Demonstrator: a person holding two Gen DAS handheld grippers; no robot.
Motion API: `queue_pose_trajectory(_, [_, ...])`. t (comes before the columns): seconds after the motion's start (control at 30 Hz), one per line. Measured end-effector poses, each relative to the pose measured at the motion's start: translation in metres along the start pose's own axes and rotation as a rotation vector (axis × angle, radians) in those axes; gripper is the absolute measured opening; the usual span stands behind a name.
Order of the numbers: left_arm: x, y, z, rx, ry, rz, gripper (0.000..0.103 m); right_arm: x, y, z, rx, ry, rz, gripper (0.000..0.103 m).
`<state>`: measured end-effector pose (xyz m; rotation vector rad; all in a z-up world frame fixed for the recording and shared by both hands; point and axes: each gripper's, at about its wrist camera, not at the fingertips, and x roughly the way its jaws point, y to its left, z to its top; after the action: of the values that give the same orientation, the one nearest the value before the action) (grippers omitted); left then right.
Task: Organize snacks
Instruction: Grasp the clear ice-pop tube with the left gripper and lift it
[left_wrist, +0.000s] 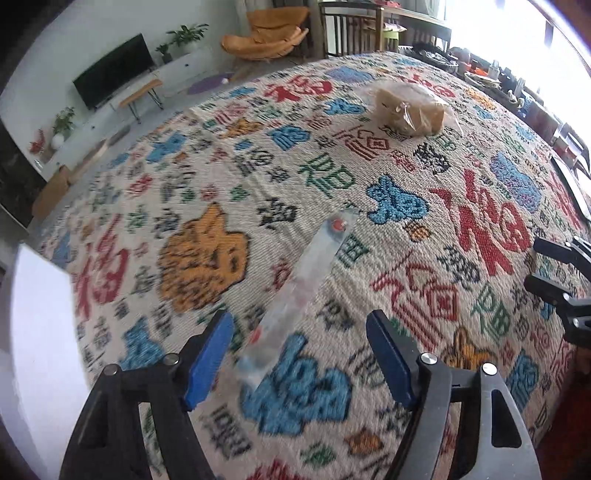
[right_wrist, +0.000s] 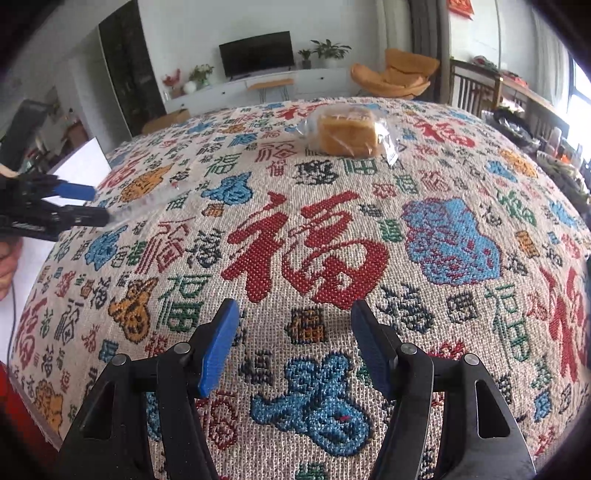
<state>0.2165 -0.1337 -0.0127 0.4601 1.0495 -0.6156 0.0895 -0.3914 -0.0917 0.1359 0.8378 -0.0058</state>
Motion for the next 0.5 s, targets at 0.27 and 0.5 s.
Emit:
queue_pose_trajectory(0.27, [0.026, 0.014, 0.004, -0.135, -0.009, -0.042, 0.026, 0.004, -0.009, 0.002, 0.052, 0.009, 0.028, 0.066])
queue_pose_trajectory(0.5, [0.016, 0.045, -0.018, -0.396, -0.050, 0.038, 0.018, 0.006, -0.007, 0.004, 0.047, 0.015, 0.024, 0.071])
